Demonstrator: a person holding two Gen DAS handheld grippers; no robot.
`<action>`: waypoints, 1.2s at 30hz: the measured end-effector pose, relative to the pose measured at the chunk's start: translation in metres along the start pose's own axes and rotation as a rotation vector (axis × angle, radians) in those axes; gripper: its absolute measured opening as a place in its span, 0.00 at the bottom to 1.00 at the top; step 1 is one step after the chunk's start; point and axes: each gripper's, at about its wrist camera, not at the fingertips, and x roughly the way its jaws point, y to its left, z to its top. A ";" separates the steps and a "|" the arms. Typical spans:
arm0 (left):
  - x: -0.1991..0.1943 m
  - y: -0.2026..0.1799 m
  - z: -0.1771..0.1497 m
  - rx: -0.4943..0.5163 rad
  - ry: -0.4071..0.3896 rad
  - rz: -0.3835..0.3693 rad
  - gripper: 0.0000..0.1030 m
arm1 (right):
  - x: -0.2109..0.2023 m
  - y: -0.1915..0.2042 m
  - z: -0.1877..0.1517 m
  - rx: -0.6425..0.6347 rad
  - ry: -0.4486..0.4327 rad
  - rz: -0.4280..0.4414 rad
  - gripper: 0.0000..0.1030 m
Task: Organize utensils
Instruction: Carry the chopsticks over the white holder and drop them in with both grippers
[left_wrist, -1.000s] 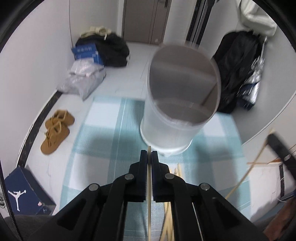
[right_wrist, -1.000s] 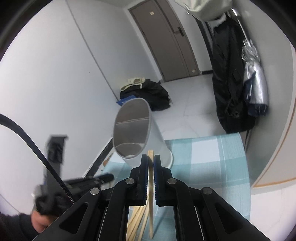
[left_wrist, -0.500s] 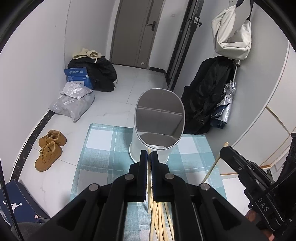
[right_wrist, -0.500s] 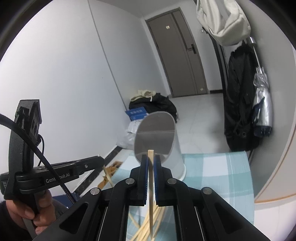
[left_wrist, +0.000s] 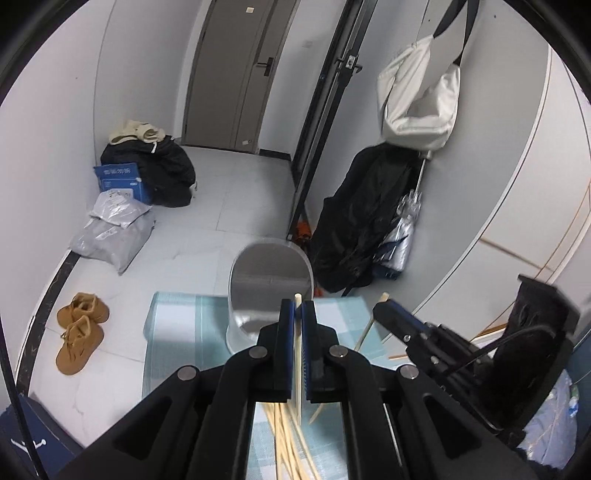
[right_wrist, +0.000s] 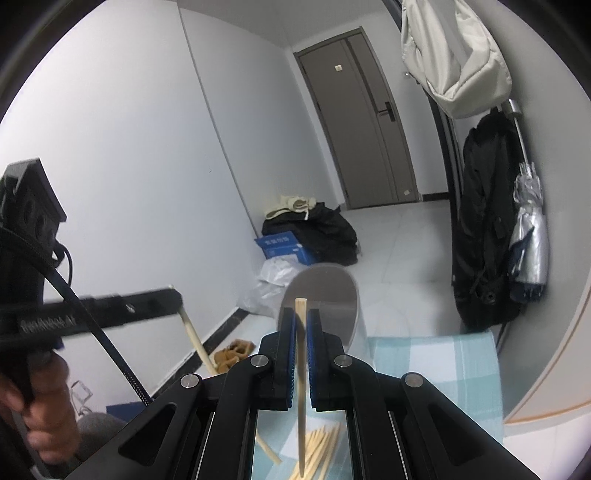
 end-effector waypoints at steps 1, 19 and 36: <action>-0.001 0.001 0.007 -0.006 -0.002 -0.006 0.01 | 0.001 -0.001 0.007 0.002 -0.004 0.005 0.05; 0.042 0.022 0.112 0.000 -0.116 0.009 0.01 | 0.048 0.003 0.141 -0.136 -0.144 0.012 0.05; 0.099 0.045 0.097 0.043 -0.071 -0.029 0.01 | 0.121 -0.027 0.102 -0.202 -0.069 0.093 0.05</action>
